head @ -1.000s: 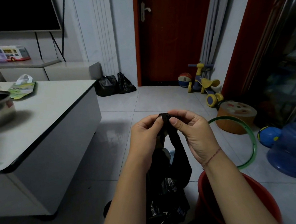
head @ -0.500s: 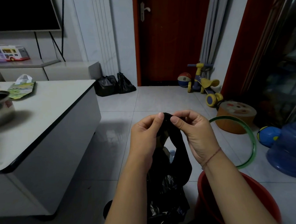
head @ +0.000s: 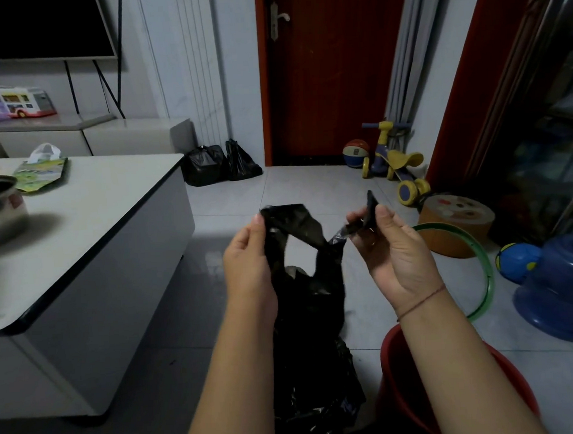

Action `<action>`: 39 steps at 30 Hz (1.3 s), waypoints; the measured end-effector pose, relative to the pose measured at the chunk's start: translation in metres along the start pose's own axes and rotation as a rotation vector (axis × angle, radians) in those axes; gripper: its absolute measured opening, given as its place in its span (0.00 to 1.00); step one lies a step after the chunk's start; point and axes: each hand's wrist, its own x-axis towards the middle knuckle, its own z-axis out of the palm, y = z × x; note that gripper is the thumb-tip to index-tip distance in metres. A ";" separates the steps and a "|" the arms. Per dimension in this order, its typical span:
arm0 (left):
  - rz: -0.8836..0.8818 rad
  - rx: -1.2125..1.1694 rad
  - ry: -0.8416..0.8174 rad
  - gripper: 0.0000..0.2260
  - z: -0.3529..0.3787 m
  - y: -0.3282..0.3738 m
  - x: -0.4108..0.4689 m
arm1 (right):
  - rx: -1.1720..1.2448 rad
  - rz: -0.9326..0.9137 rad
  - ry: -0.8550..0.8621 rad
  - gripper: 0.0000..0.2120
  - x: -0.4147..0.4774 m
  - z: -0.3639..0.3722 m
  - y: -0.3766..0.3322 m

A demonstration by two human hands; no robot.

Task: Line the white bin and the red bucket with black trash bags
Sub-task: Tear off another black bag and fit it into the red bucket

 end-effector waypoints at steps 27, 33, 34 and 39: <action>-0.211 0.016 0.123 0.35 -0.039 0.006 0.031 | 0.191 0.128 -0.083 0.14 0.049 -0.044 -0.053; 0.114 1.116 0.361 0.34 -0.031 -0.006 0.021 | 0.271 0.185 -0.158 0.28 0.046 -0.029 -0.048; 0.247 1.132 0.239 0.36 -0.025 -0.007 0.017 | 0.277 0.198 -0.172 0.28 0.045 -0.026 -0.046; 0.375 1.228 -0.488 0.26 0.008 -0.039 0.001 | 0.317 0.250 -0.226 0.26 0.044 -0.011 -0.041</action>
